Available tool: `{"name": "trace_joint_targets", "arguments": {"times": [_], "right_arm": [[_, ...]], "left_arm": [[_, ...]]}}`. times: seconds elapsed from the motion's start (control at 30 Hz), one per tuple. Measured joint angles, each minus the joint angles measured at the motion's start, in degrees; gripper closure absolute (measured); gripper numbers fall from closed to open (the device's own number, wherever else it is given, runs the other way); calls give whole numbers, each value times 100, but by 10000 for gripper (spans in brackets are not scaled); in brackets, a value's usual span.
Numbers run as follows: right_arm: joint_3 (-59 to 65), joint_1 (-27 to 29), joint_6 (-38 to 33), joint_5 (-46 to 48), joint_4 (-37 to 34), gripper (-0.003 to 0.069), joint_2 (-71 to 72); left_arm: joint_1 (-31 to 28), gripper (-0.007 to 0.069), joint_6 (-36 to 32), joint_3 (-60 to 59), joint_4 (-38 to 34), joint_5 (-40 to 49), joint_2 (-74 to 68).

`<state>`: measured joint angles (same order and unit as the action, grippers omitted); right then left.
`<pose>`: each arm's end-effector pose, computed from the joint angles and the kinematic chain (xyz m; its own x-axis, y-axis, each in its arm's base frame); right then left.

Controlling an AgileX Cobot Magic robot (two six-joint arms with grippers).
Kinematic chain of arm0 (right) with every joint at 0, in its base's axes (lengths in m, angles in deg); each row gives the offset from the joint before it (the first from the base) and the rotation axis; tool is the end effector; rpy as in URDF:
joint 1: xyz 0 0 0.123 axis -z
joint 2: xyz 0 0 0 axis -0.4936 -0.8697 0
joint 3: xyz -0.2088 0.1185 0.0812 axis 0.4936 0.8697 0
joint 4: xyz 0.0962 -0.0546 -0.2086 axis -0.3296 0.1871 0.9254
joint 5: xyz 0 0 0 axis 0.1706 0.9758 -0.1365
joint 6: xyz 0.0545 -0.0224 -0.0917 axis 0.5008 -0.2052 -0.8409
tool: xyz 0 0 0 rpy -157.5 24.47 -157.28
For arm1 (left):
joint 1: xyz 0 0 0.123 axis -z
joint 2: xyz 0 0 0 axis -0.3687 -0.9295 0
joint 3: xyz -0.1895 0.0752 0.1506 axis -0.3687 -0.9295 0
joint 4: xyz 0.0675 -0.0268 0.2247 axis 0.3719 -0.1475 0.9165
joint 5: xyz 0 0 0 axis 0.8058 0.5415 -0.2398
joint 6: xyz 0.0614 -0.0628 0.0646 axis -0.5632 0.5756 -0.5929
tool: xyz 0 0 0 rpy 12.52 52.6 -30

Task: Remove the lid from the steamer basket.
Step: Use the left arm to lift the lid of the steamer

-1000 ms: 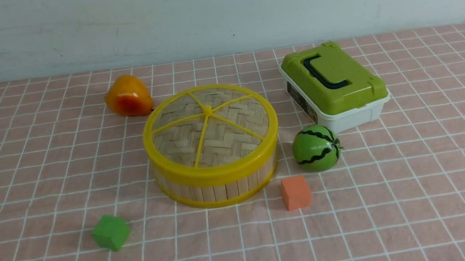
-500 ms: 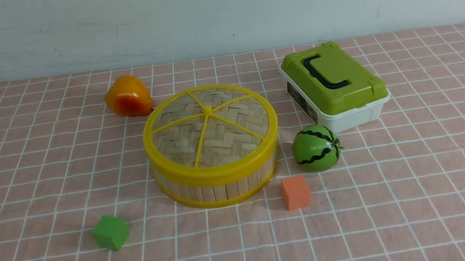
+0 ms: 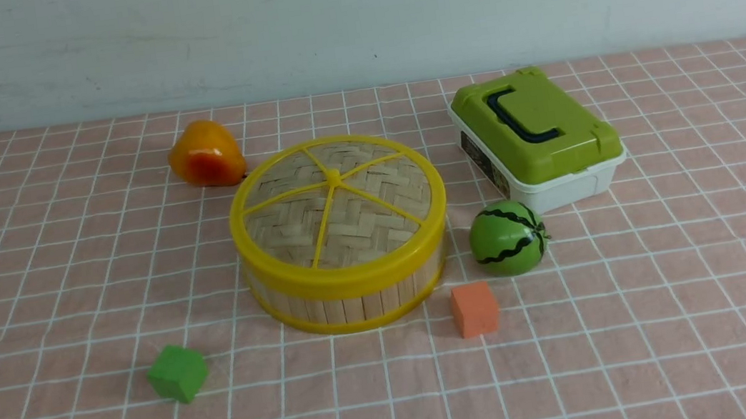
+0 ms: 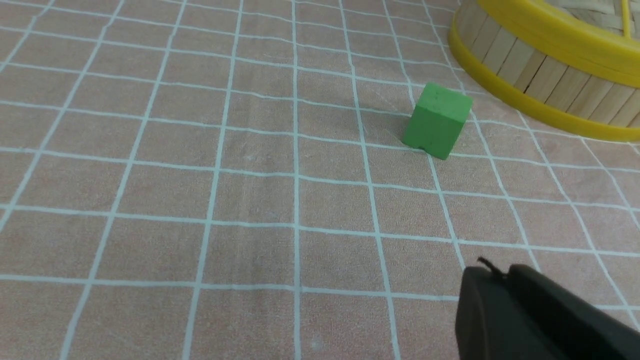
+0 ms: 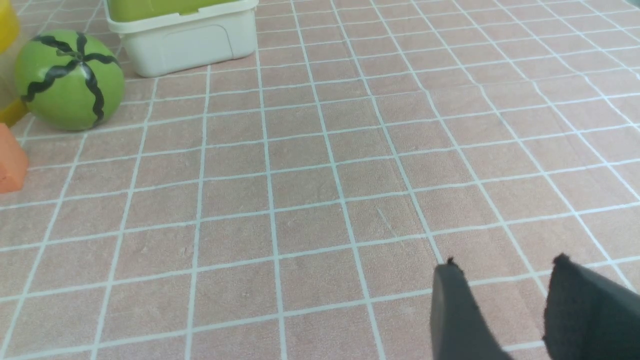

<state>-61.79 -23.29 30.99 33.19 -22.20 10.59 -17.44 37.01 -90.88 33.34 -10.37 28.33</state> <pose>0.0849 -0.0086 0.1681 -0.2857 0.1462 -0.9471 0.1362 0.9845 0.1109 0.0847 -0.0088 0.1627 -0.3352 -0.2092 -0.9186 0.0176 0.9735 -0.2282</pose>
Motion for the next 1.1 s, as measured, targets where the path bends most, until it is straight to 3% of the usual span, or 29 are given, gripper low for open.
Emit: {"name": "trace_joint_targets", "arguments": {"times": [0.23, 0.5, 0.63, 0.73, 0.83, 0.97, 1.1], "right_arm": [[0, 0, 0, 0, 0, 418, 0], [0, 0, 0, 0, 0, 418, 0], [0, 0, 0, 0, 0, 418, 0], [0, 0, 0, 0, 0, 418, 0], [0, 0, 0, 0, 0, 418, 0], [0, 0, 0, 0, 0, 418, 0], [0, 0, 0, 0, 0, 418, 0]], "left_arm": [[0, 575, 0, -6, 0, -718, 0], [0, 566, 0, -6, -35, -3815, 0], [0, 566, 17, -6, -41, -4511, 0], [0, 563, 176, -6, -51, -4947, 0], [0, 559, 874, -6, -67, -5600, 0], [0, 559, 1064, 424, -125, -5178, 0], [0, 557, 484, 1591, -452, -3845, -295]]}}
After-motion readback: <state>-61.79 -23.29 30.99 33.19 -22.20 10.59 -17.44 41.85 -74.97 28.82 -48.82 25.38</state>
